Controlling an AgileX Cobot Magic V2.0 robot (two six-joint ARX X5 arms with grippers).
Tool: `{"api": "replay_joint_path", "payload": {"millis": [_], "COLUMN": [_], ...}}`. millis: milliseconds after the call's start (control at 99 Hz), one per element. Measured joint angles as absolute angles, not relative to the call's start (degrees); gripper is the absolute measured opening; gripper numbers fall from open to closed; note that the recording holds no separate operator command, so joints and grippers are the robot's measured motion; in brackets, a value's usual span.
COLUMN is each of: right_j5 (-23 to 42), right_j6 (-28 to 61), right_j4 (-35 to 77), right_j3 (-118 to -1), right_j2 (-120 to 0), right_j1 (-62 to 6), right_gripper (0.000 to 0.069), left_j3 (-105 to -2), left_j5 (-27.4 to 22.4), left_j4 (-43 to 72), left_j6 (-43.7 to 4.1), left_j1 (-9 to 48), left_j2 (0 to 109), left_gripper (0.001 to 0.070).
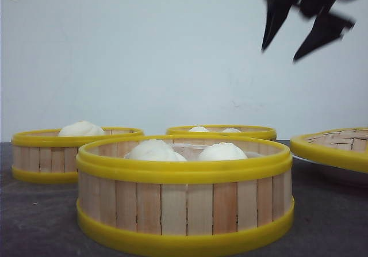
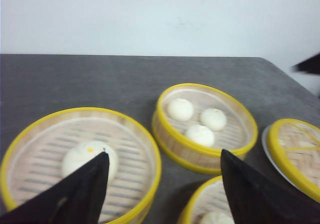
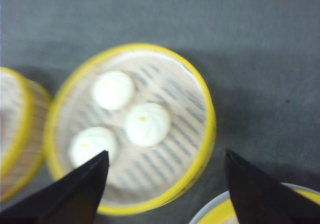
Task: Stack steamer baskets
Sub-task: 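Lower the right gripper and pinch the rim of the three-bun basket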
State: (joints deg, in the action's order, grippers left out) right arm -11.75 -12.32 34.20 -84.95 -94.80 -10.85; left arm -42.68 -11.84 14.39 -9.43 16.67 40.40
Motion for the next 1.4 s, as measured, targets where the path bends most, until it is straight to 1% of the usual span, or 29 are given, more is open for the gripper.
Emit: {"api": "replay_joint_path", "payload": {"millis": [202,293,354,626,798,950,1142,1233,1324,1405], "right_j5": [-10.13,-8.45,-7.51,-7.42,-7.01,-6.85,-5.34,-4.97,-4.12,-2.70], "right_j6": [-12.32,-12.34,-12.34,-12.45,-12.47,-12.45,-12.47,-12.67,-13.34,-13.30], "right_j4": [33.78,32.84,32.38,29.06,28.03,27.94,28.10,28.75,28.58,28.67], "right_j3": [-87.09,-87.50,-87.92,-88.38,-88.38,-88.38,-88.51,-88.58,-88.79,-88.79], "right_j2": [-105.47,-108.64,-110.30,-114.21,-115.18,-115.22,-115.92,-116.66,-116.84,-116.86], "right_j1": [-10.85,-10.85,-10.85,-10.96,-11.38,-12.10,-12.99,-13.23,-13.69,-14.52], "right_gripper": [0.0442,0.0416,0.0403,0.0382,0.0316,0.0218,0.0142,0.0119,0.0067,0.0035], "left_j3": [-42.68,-42.68,-42.68,-42.68,-42.68,-42.68,-42.68,-42.68,-42.68,-42.68], "left_j5": [-11.84,-11.86,-11.86,-11.88,-11.90,-11.88,-11.88,-11.88,-11.88,-11.90], "left_j4": [14.44,14.48,14.48,14.63,14.83,15.66,16.12,16.27,17.02,17.37], "left_j6": [-9.72,-10.02,-10.17,-11.44,-12.12,-12.71,-12.91,-12.91,-12.91,-12.93], "left_j1": [19.84,21.04,21.74,23.68,24.16,24.16,24.16,24.16,24.16,24.16], "left_j2": [39.44,38.76,38.24,35.97,34.35,33.08,32.18,32.12,31.79,31.42], "left_gripper": [0.0428,0.0428,0.0428,0.0428,0.0428,0.0428,0.0428,0.0428,0.0428,0.0428]}}
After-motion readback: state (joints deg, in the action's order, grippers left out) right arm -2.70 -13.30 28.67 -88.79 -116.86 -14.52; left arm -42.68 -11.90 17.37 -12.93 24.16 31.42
